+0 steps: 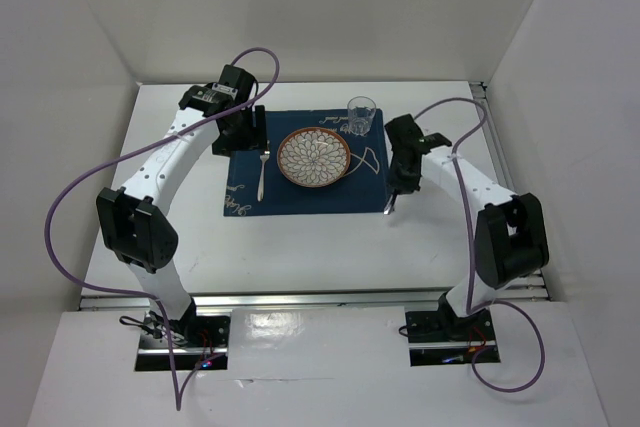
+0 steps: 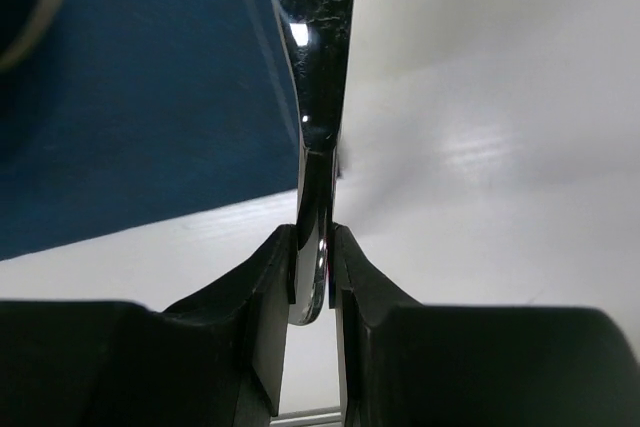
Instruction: Set the dinner table for one person
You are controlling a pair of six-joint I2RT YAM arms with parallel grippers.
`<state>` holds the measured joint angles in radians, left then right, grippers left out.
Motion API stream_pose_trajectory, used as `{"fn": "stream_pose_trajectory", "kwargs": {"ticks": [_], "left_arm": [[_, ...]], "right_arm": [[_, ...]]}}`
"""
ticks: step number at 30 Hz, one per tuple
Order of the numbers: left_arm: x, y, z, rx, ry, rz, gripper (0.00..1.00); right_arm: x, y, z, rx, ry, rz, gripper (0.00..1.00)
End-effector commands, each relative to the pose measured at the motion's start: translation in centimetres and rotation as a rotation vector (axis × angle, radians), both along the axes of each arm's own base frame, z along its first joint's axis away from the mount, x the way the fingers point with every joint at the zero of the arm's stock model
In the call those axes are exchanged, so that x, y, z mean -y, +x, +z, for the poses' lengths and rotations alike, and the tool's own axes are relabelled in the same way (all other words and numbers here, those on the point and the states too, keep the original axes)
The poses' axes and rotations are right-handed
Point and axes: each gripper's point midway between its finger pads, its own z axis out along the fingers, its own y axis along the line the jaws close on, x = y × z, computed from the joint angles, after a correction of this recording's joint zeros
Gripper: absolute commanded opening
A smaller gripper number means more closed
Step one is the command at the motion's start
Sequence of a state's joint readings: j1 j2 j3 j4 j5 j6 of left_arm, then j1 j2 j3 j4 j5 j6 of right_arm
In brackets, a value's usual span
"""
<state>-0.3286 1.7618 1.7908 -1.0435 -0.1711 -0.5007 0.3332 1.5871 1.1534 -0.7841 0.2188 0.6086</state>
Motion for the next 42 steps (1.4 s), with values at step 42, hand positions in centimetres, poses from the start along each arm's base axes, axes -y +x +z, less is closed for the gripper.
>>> {"fn": "stream_pose_trajectory", "kwargs": {"ticks": [42], "left_arm": [[-1.4, -0.3, -0.3, 0.013, 0.037, 0.048, 0.86]], "right_arm": [[-7.2, 11.7, -4.7, -0.045, 0.044, 0.441, 0.05]]}}
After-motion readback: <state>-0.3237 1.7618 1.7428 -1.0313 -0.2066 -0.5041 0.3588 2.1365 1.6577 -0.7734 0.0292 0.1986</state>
